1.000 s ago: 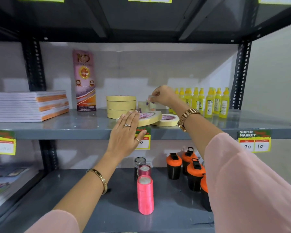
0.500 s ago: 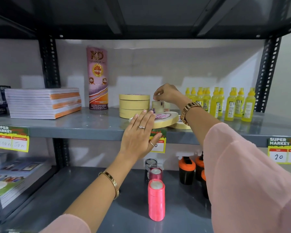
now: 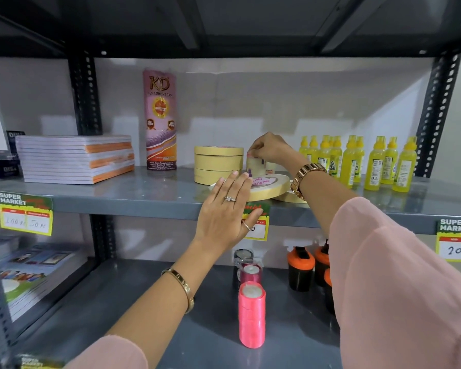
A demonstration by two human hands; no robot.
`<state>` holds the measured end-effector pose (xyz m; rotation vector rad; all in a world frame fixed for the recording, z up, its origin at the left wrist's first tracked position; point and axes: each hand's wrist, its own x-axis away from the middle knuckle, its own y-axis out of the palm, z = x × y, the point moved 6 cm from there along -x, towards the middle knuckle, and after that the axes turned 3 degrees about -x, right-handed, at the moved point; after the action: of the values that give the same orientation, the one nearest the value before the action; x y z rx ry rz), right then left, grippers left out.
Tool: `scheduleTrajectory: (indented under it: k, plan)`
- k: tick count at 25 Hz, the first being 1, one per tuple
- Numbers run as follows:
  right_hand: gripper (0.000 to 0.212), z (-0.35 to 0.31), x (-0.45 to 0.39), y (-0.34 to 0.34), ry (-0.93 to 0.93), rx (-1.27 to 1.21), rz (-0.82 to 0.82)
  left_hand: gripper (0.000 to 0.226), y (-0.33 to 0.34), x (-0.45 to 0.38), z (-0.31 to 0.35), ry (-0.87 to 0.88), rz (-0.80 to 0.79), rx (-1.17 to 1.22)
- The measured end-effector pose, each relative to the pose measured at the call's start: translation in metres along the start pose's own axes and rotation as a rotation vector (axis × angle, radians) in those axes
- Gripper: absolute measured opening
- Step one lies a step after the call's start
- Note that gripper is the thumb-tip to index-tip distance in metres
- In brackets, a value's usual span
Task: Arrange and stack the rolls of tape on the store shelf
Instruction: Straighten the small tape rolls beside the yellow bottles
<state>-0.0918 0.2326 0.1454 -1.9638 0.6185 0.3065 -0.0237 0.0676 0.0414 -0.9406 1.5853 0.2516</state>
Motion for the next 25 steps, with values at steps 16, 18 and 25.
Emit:
scheduleTrajectory:
  k: [16, 18, 25]
  plan:
    - [0.032, 0.022, 0.048, -0.031, -0.058, 0.007, 0.115, 0.061, 0.0, 0.0, -0.002, -0.065, -0.075, 0.066]
    - [0.033, 0.026, 0.064, -0.037, -0.062, -0.018, 0.093, 0.06, -0.002, 0.001, 0.0, -0.077, -0.091, 0.087]
    - [0.024, 0.045, 0.109, -0.046, -0.04, -0.076, 0.071, 0.058, -0.003, 0.003, 0.002, -0.128, -0.191, 0.118]
